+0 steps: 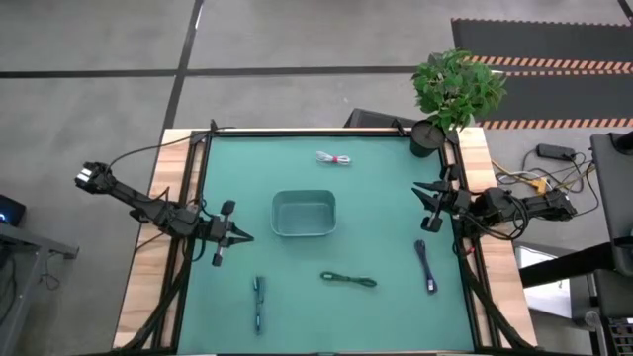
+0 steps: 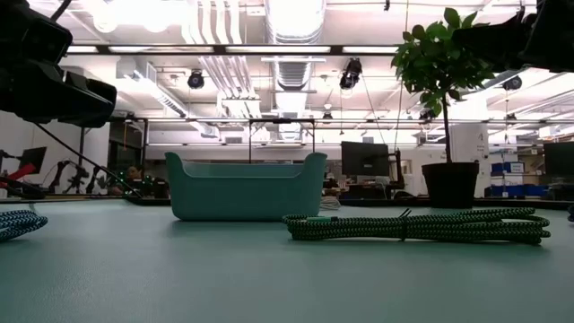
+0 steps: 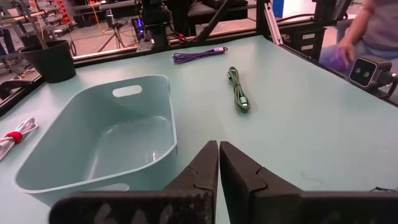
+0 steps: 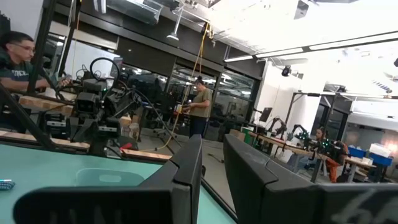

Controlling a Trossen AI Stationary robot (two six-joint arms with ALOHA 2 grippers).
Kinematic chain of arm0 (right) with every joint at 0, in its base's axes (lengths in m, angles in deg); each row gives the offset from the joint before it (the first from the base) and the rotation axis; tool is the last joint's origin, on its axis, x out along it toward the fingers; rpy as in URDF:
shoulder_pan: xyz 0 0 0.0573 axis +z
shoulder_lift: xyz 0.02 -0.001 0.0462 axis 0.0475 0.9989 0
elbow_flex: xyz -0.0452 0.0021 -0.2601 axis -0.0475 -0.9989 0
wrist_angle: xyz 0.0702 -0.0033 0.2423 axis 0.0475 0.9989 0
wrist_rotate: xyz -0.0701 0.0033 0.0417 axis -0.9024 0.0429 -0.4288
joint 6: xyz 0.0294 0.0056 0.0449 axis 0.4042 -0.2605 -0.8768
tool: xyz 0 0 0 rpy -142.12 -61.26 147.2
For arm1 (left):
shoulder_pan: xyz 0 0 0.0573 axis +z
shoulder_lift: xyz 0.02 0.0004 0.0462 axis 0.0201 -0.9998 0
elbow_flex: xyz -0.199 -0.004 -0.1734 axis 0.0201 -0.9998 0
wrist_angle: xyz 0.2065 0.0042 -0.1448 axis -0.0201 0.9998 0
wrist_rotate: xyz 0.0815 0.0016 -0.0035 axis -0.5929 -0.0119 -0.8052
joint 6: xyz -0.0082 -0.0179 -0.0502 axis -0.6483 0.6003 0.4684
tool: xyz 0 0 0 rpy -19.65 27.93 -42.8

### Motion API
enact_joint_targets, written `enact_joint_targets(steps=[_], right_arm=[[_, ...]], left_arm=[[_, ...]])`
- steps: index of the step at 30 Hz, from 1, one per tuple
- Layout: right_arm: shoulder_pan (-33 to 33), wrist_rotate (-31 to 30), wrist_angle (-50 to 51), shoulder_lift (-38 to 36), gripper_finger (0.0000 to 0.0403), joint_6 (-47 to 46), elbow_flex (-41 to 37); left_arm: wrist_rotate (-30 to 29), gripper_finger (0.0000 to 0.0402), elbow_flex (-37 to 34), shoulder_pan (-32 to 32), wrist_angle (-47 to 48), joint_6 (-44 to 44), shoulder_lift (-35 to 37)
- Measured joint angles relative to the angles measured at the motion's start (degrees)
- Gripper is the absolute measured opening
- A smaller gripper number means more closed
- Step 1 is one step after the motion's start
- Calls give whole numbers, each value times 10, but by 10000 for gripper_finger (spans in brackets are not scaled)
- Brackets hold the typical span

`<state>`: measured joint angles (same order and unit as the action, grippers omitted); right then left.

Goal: Pick and place USB-C Cables

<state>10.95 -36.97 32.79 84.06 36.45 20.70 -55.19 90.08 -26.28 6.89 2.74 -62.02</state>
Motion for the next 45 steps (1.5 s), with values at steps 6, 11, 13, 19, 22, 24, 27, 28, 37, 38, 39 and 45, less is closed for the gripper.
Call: enact_joint_targets(steps=[6,11,13,19,22,24,27,28,37,38,39,45], right_arm=[[0,0,0,0,59,0,0],[0,0,0,0,59,0,0],[0,0,0,0,59,0,0],[0,0,0,0,59,0,0],[0,0,0,0,59,0,0],[0,0,0,0,59,0,0],[0,0,0,0,59,0,0],[0,0,0,0,59,0,0],[0,0,0,0,59,0,0],[0,0,0,0,59,0,0],[0,0,0,0,59,0,0],[0,0,0,0,59,0,0]], left_arm=[[0,0,0,0,0,0,0],[0,0,0,0,0,0,0],[0,0,0,0,0,0,0],[0,0,0,0,0,0,0],[0,0,0,0,0,0,0],[0,0,0,0,0,0,0],[0,0,0,0,0,0,0],[0,0,0,0,0,0,0],[0,0,0,0,0,0,0],[0,0,0,0,0,0,0],[0,0,0,0,0,0,0],[-11,0,0,0,-29,1,0]])
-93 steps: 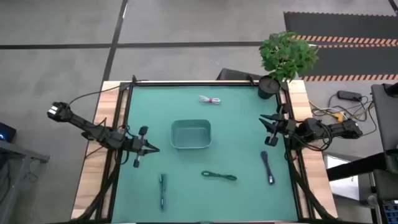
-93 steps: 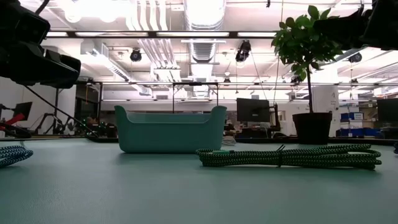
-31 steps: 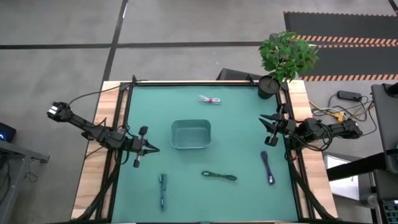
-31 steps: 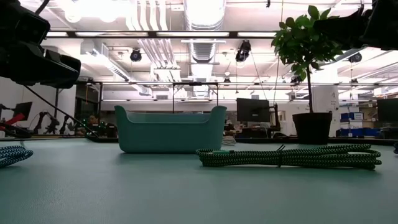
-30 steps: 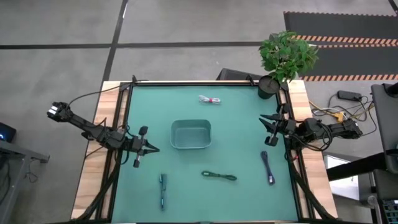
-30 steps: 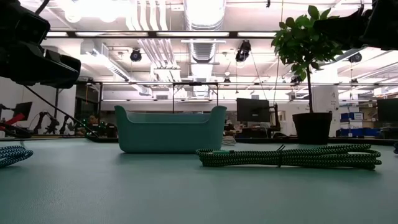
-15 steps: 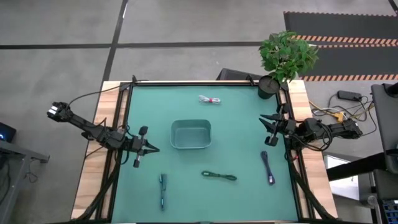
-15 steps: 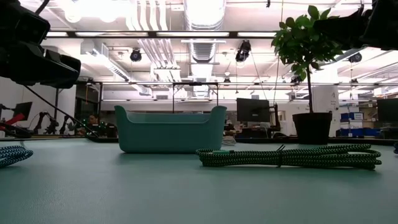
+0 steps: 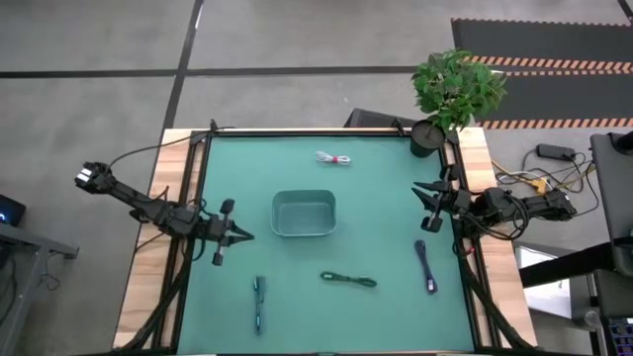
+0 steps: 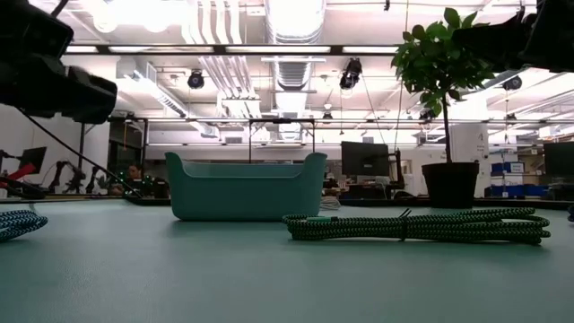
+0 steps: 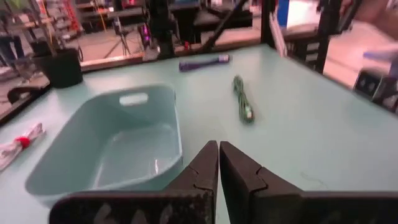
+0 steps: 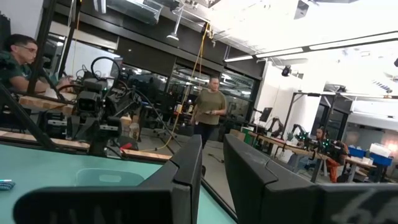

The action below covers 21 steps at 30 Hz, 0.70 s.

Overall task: Pick and place USB-C Cables
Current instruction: Put the blue black charger cable into the green bin

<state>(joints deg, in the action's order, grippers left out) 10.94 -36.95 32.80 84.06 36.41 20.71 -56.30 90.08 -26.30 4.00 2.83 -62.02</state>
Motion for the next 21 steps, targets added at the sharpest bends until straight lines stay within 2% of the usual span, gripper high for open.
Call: enact_joint_targets(steps=[11,21], right_arm=[[0,0,-1,0,59,0,0],[0,5,-1,0,59,0,0]], left_arm=[[-1,0,0,0,-194,-1,1],[-1,0,0,0,-292,0,0]])
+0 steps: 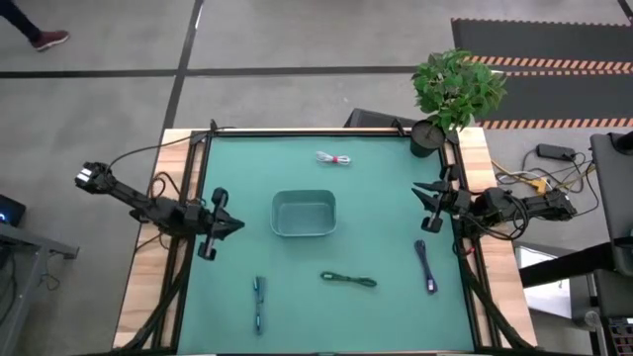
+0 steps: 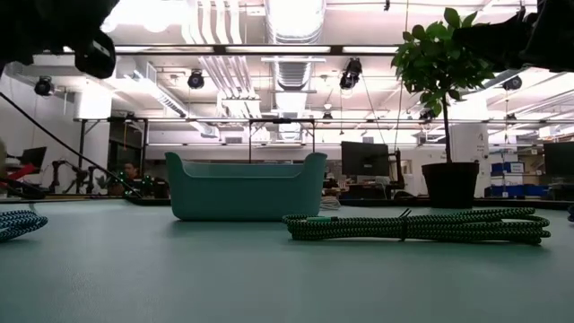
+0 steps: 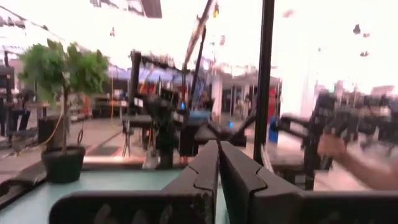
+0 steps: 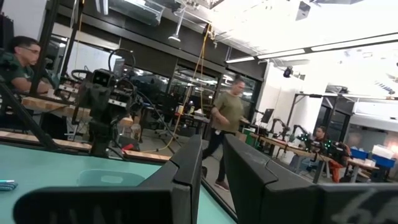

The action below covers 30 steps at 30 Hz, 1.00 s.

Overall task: Pick and place USB-C Cables
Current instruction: Put the blue black charger cable into the green bin

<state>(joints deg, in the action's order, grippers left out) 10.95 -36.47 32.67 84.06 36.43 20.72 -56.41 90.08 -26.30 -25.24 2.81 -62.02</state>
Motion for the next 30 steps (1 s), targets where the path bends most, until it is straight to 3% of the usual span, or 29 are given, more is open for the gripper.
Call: enact_joint_targets(steps=[5,11,21,30], right_arm=[[0,0,-2,0,59,0,0],[0,0,-4,0,59,-4,0],[0,0,-3,0,59,-15,0],[0,-1,-3,0,59,-31,0]], left_arm=[[1,0,0,0,-62,22,0],[-47,0,24,0,-85,62,-18],[-153,0,121,0,-84,169,-165],[-163,0,224,0,-74,269,-299]])
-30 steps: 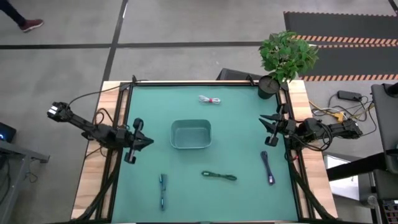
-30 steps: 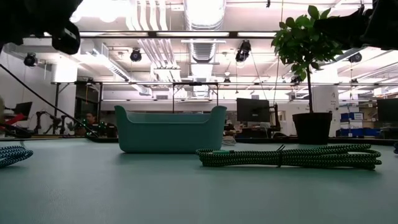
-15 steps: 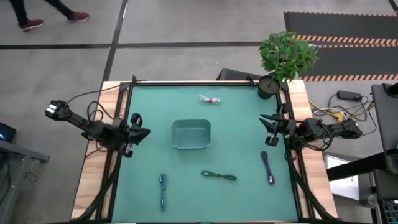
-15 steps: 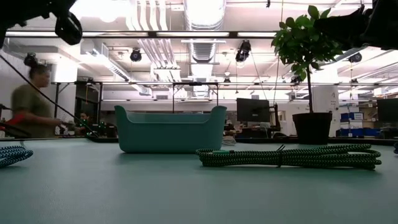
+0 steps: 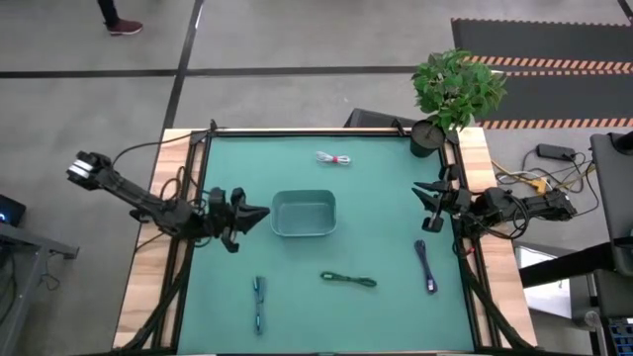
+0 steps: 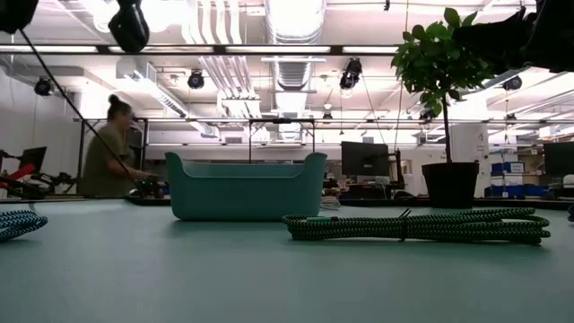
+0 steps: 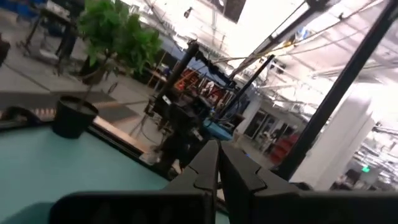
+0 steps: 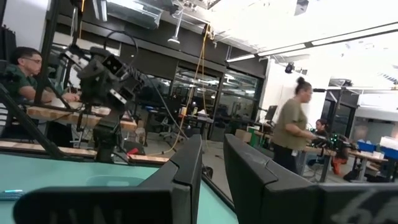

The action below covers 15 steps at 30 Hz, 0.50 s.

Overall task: Pick and place USB-C Cables
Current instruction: Put the blue black charger cable into the green bin

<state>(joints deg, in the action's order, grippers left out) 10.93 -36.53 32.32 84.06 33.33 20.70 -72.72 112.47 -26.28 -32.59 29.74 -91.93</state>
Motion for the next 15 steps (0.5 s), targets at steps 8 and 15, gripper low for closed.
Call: enact_joint_targets(steps=[8,15], right_arm=[[0,0,0,0,59,-12,0],[0,0,0,0,59,-14,0]], left_arm=[[-1,0,110,0,115,101,-78],[0,0,230,-14,235,217,-122]])
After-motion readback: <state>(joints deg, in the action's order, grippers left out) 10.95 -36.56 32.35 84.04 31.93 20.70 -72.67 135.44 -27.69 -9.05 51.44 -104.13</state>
